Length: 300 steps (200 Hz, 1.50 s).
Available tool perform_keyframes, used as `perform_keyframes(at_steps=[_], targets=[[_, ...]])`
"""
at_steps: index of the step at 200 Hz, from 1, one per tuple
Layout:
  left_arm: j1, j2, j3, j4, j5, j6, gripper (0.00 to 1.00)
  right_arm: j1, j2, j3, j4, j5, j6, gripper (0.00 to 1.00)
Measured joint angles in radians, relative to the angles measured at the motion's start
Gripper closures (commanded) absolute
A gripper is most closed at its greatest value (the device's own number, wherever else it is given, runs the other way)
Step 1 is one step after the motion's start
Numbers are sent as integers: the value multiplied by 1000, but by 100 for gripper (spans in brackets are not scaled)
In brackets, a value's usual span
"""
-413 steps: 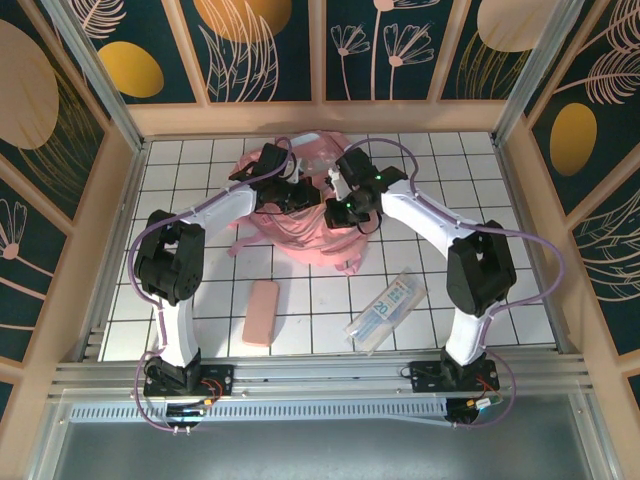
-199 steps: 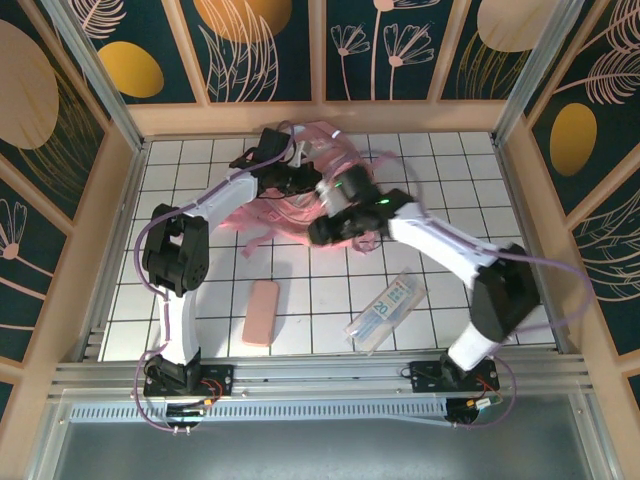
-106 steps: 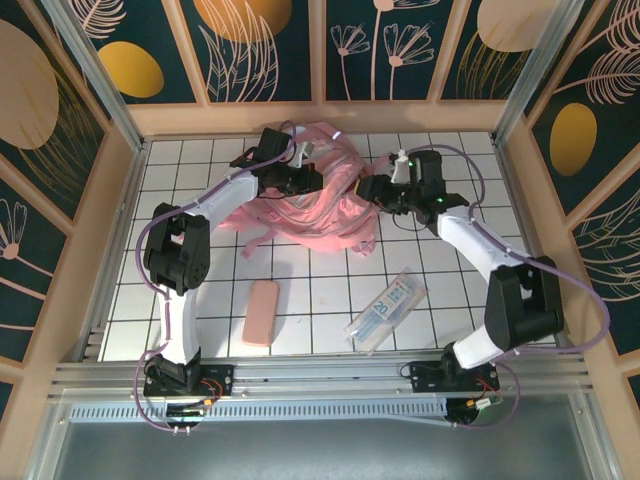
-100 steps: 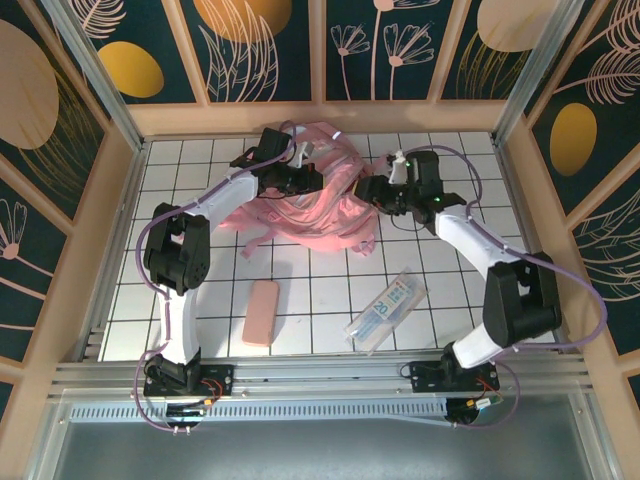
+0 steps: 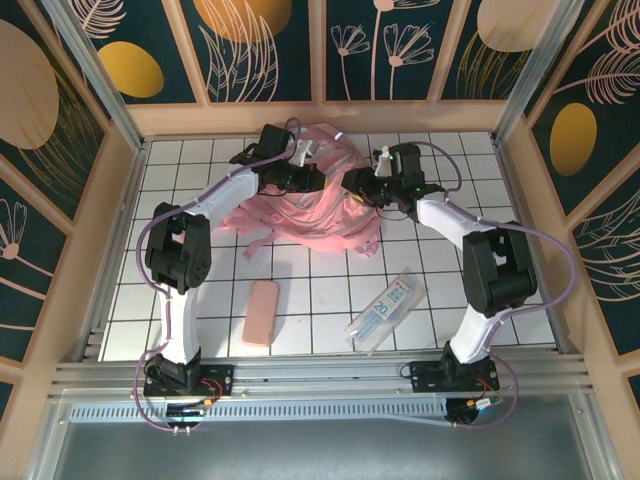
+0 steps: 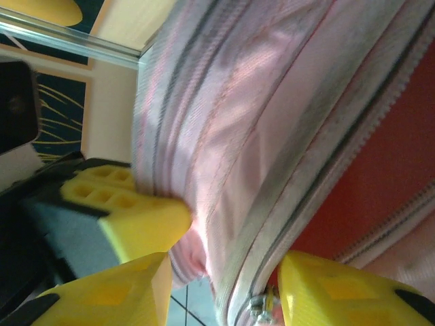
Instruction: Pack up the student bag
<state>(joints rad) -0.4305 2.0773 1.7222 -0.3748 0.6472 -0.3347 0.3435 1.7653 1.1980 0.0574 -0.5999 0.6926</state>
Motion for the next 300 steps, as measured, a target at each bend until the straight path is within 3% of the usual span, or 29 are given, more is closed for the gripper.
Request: perform_keyframes(at_steps=[15, 36, 48, 78, 95, 102, 114, 133, 158, 170, 193, 216, 235, 272, 300], targets=[[0, 6, 12, -17, 3, 35, 100, 0, 25, 11, 15, 7, 8, 59], [0, 19, 29, -38, 13, 85, 100, -2, 47, 13, 45, 16, 37, 89], [1, 23, 40, -55, 15, 123, 100, -3, 58, 13, 70, 10, 62, 100], [19, 57, 120, -117, 14, 211, 100, 2, 56, 7, 124, 17, 119, 100], [29, 99, 206, -178, 7, 241, 100, 27, 30, -42, 198, 93, 182, 100], [30, 123, 249, -212, 6, 257, 95, 44, 11, -69, 226, 143, 212, 100], [29, 174, 338, -270, 5, 294, 78, 79, -18, -115, 272, 245, 270, 100], [28, 246, 455, -280, -17, 328, 74, 129, -32, -146, 313, 389, 351, 100], [28, 253, 466, -234, -56, 325, 72, 158, -26, -146, 337, 484, 426, 100], [29, 211, 394, -164, -91, 306, 70, 164, -16, -142, 342, 499, 444, 100], [44, -16, 36, 16, -151, 237, 56, 178, 6, -125, 326, 496, 452, 100], [69, -300, -330, 172, -139, 129, 58, 181, 15, -117, 320, 479, 460, 100], [50, -442, -493, 270, -101, 49, 59, 181, 16, -116, 319, 468, 463, 100], [-90, -426, -605, 405, -63, -39, 61, 181, 16, -116, 303, 441, 463, 100], [-111, -356, -605, 439, -64, -99, 61, 181, 13, -116, 282, 426, 462, 100]])
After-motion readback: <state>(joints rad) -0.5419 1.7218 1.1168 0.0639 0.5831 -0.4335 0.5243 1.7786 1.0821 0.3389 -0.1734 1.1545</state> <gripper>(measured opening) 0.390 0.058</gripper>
